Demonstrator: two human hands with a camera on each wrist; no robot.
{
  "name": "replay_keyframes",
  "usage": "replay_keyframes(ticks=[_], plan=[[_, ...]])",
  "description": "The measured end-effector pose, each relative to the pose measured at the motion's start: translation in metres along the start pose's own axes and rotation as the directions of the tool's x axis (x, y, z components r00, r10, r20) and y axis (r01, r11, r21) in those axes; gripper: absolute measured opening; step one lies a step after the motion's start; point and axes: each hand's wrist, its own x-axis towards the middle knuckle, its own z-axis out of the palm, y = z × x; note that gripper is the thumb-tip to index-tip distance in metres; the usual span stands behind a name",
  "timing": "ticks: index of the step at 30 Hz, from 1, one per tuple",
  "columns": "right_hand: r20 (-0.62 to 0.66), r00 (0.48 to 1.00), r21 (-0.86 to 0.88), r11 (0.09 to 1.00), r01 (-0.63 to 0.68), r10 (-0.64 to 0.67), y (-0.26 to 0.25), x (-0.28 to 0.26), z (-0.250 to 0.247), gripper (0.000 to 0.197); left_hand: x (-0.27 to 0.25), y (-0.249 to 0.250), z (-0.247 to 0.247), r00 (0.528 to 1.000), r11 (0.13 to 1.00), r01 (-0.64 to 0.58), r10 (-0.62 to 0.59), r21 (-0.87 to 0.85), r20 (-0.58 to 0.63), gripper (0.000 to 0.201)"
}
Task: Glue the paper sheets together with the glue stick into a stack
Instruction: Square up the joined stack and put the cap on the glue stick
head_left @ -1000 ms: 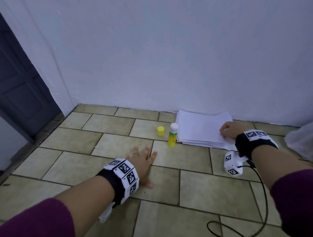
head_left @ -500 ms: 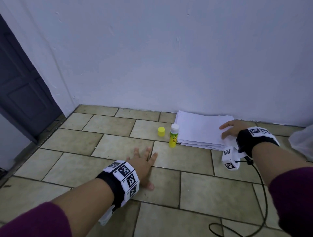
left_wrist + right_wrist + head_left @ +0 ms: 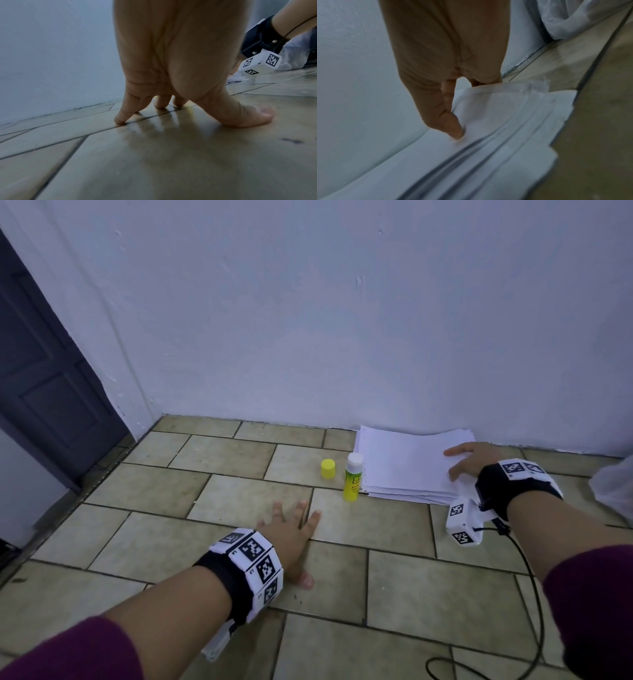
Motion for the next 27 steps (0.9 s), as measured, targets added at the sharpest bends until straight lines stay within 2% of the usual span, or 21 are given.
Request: replay_keyframes(ticks=[13, 19, 22, 27], plan=[[-0.002, 1.000, 0.144, 0.989, -0.015, 0.016, -0.001, -0.001, -0.001, 0.063, -0.001, 0.003, -0.002, 1.000, 1.000, 0.014, -0.014, 0.010, 0.013, 0.116], [0.078, 0.997, 0.194, 0.980, -0.043, 0.029, 0.004, -0.006, -0.010, 0.046, -0.001, 0.002, -0.001, 1.000, 1.000, 0.009, -0.009, -0.011, -0.008, 0.116], [0.032, 0.999, 0.205, 0.978, -0.038, 0.032, 0.009, -0.009, -0.012, 0.042, 0.000, 0.001, 0.000, 1.000, 1.000, 0.006, -0.006, -0.013, -0.019, 0.116], [-0.060, 0.997, 0.278, 0.959, 0.062, -0.047, 0.026, -0.024, -0.014, 0.041, -0.003, -0.002, 0.001, 0.997, 0.999, -0.021, 0.018, -0.050, -0.070, 0.113]])
